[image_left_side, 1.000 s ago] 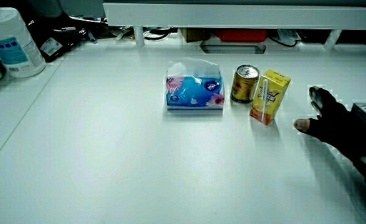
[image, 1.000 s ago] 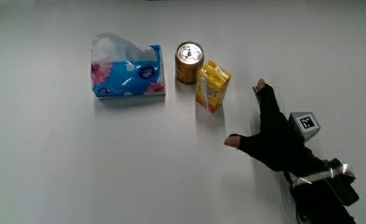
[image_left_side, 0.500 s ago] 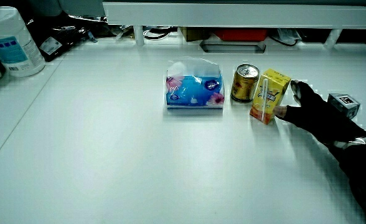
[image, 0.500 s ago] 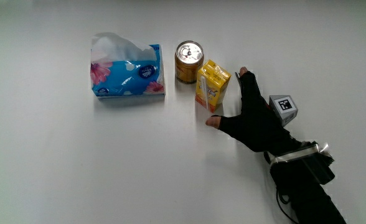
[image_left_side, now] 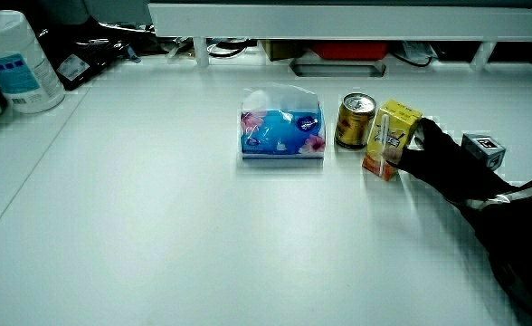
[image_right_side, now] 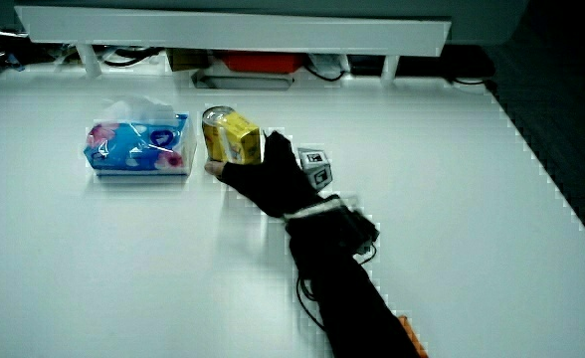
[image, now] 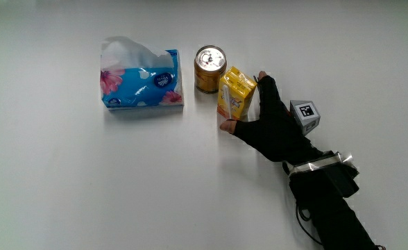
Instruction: Pick ice redtea
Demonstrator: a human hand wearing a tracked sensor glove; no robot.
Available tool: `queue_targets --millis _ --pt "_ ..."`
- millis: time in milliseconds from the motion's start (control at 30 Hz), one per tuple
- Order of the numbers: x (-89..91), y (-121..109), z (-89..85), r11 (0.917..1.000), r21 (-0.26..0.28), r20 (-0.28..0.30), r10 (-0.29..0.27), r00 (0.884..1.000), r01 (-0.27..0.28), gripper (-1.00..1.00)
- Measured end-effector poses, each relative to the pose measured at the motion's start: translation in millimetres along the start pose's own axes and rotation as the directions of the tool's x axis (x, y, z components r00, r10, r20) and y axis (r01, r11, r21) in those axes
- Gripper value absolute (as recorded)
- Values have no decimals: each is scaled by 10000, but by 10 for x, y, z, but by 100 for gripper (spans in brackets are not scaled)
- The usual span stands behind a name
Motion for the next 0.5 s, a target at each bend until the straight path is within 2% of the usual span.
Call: queue_targets --millis 133,167,233,367,500 --pt "13 14 -17 9999 64 -65 -84 9999 85 0" --pt "2 7 -21 9999 89 -198 88 9998 -87 0" --pt "6 -9 -15 9995 314 -395 76 9992 -63 0" --pt "26 -28 1 9952 946 -740 331 9967 -260 11" --pt "34 -25 12 9928 1127 -1012 531 9934 -416 23"
